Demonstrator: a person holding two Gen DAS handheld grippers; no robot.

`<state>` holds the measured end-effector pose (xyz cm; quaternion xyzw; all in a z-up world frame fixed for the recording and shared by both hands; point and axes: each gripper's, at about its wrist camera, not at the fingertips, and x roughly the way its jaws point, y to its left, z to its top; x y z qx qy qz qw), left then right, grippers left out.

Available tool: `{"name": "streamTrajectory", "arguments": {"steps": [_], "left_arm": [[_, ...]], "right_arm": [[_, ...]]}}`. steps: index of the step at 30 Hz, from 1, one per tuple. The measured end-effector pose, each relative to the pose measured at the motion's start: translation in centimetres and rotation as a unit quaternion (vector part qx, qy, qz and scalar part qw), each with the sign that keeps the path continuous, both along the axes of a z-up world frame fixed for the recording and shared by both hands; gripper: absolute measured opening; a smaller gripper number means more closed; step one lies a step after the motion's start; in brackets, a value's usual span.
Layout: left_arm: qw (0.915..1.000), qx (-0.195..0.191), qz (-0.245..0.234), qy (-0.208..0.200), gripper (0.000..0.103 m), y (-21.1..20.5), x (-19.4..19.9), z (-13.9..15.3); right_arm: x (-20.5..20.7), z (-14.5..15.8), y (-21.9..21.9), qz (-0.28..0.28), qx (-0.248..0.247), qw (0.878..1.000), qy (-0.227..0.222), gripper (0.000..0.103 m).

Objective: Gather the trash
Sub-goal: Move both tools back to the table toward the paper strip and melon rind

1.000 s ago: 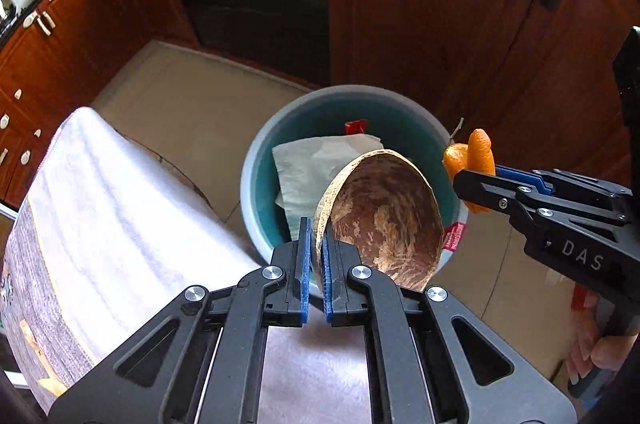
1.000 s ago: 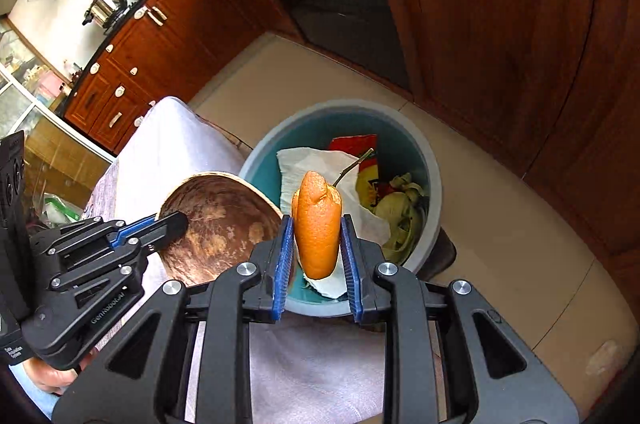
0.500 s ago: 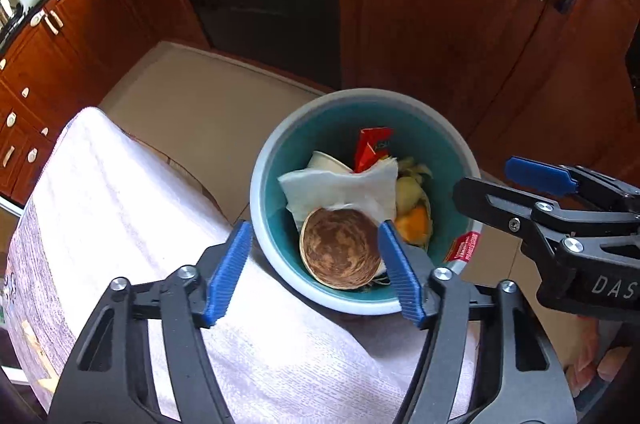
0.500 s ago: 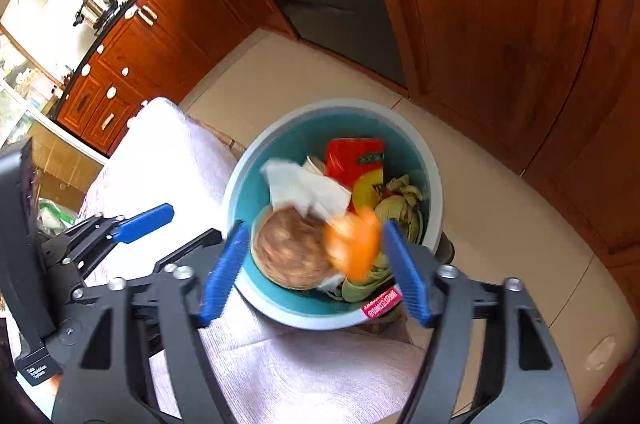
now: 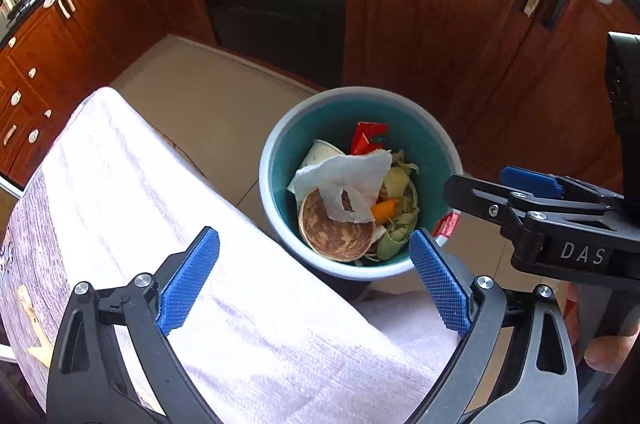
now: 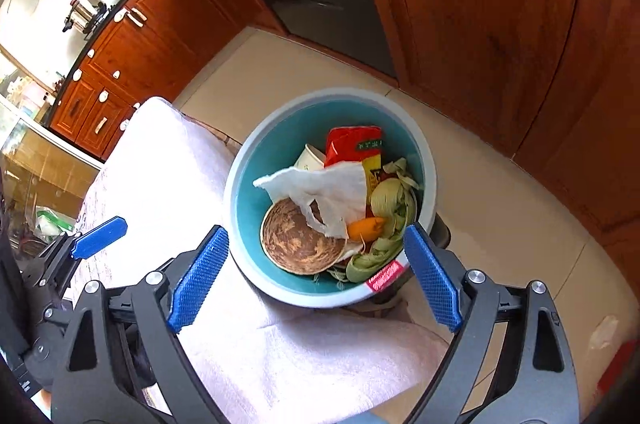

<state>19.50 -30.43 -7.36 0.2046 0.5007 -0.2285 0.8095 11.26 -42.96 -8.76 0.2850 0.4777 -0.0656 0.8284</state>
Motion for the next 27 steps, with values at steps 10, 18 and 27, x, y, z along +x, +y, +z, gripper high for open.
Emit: {"name": "streamTrajectory", "arguments": {"steps": [10,18,27], "left_arm": [[0.9996,-0.024,0.017,-0.006,0.097,3.9,-2.2,1.9],[0.9967,-0.075,0.033,-0.005,0.098,8.1,-2.8,2.9],[0.9916,-0.111,0.066,-0.001,0.098,13.0,-3.2,3.7]], "right_arm": [[-1.4,1.2,2.3,0.018,-0.013,1.000,0.002,0.088],[-1.7,2.9,5.1,0.041,-0.029,0.999,-0.001,0.088],[-1.8,4.6,8.5,0.064,-0.056,0.996,0.005,0.088]]}}
